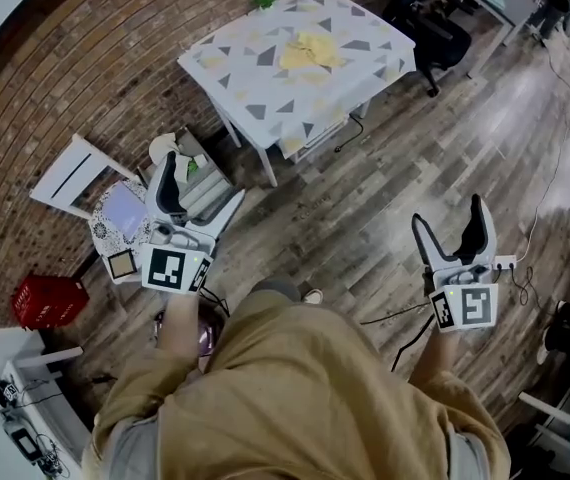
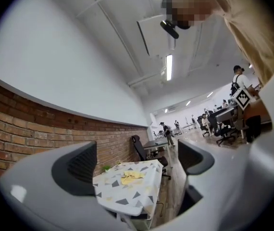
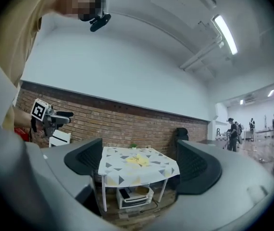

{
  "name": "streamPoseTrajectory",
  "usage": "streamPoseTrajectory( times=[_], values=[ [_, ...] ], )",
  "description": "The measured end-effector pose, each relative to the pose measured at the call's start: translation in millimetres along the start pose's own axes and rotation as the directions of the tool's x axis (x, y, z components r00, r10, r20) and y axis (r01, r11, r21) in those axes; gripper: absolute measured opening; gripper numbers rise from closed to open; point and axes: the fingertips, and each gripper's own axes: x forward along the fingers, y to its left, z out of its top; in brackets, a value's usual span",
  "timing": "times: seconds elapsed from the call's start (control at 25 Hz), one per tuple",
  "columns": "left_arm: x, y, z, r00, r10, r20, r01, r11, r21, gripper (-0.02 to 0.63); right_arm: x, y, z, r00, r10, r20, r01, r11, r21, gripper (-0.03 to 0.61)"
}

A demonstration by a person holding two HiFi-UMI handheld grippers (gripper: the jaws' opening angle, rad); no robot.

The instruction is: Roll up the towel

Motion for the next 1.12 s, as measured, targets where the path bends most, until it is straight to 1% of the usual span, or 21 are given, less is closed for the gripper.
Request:
streamPoseTrajectory(
  times=[0.12, 0.28, 0.44, 0.64, 0.76, 0.88, 0.96, 1.04, 1.12],
  values=[
    [8.8, -7.9, -13.9, 0.999, -0.011, -0.050, 0.011, 1.000, -0.008, 0.566, 1.2, -6.5, -14.4, 0.999, 0.005, -0.042, -0.004, 1.000, 0.027, 0.470],
    [27.3, -17.4, -22.5, 0.997, -0.016, -0.074, 0.012, 0.999, -0.053, 0.566, 8.2, -9.8, -27.7, 0.996, 0.016, -0.083, -0.015, 1.000, 0.013, 0.469],
    [55.9, -25.6, -38.9, 0.997, -0.035, -0.065, 0.032, 0.998, -0.054, 0.566, 15.0, -17.5, -43.5, 0.992, 0.019, -0.123, -0.016, 1.000, 0.026, 0.468],
    [111.9, -16.0, -65.7, 0.998, -0.031, -0.061, 0.026, 0.997, -0.073, 0.565, 39.8, -43.3, -66.1, 0.984, -0.006, -0.177, 0.013, 0.999, 0.038, 0.468],
    [158.2, -4.8, -91.6, 0.997, -0.018, -0.070, 0.011, 0.995, -0.096, 0.565, 80.5, -60.8, -78.2, 0.978, 0.016, -0.207, -0.012, 1.000, 0.021, 0.466],
    [217.2, 9.5, -123.3, 0.995, -0.027, -0.094, 0.014, 0.990, -0.137, 0.565, 143.5, -77.3, -85.8, 0.970, 0.050, -0.237, -0.053, 0.999, -0.007, 0.466],
    [260.7, 21.5, -137.1, 0.995, -0.030, -0.100, 0.013, 0.986, -0.164, 0.565, 192.5, -90.3, -83.3, 0.965, 0.078, -0.251, -0.085, 0.996, -0.018, 0.466],
    [304.4, 35.4, -147.7, 0.995, -0.035, -0.098, 0.017, 0.984, -0.175, 0.565, 243.6, -104.1, -75.7, 0.961, 0.104, -0.255, -0.119, 0.992, -0.045, 0.466],
    [344.7, 49.2, -159.4, 0.994, -0.047, -0.102, 0.026, 0.980, -0.198, 0.565, 286.9, -119.9, -71.3, 0.960, 0.110, -0.256, -0.127, 0.991, -0.051, 0.466]
  ],
)
